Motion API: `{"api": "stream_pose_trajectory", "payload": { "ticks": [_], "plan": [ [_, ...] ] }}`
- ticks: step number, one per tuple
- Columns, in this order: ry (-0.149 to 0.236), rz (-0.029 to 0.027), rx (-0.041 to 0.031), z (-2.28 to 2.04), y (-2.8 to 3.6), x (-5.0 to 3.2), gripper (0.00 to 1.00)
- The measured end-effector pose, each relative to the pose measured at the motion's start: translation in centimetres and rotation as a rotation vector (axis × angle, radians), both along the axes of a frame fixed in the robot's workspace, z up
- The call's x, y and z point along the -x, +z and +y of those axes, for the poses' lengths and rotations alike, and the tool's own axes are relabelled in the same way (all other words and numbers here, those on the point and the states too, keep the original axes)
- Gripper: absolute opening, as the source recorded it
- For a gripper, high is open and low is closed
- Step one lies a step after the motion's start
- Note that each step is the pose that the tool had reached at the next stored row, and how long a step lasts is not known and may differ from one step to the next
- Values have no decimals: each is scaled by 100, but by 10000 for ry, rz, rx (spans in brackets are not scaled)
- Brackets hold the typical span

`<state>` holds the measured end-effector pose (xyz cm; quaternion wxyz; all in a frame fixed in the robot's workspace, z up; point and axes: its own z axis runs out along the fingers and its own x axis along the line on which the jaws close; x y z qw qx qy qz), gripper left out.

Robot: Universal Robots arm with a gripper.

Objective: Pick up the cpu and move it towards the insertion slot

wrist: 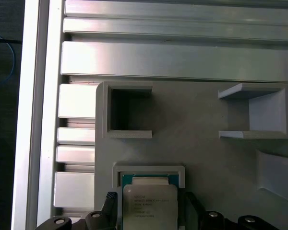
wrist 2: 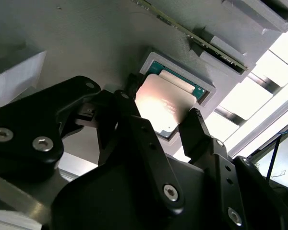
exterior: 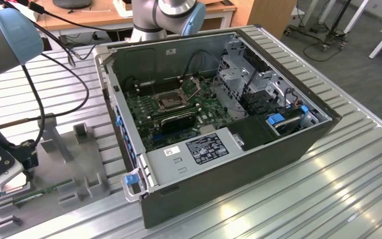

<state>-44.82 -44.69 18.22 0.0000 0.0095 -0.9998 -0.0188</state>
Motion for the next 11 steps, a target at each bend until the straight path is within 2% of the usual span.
{"api": "stream_pose_trajectory", "payload": {
  "ticks": [2, 11],
  "plan": [
    [1, 0, 1, 0, 1, 0, 55],
    [0, 0, 0, 0, 0, 3, 55]
  ]
}}
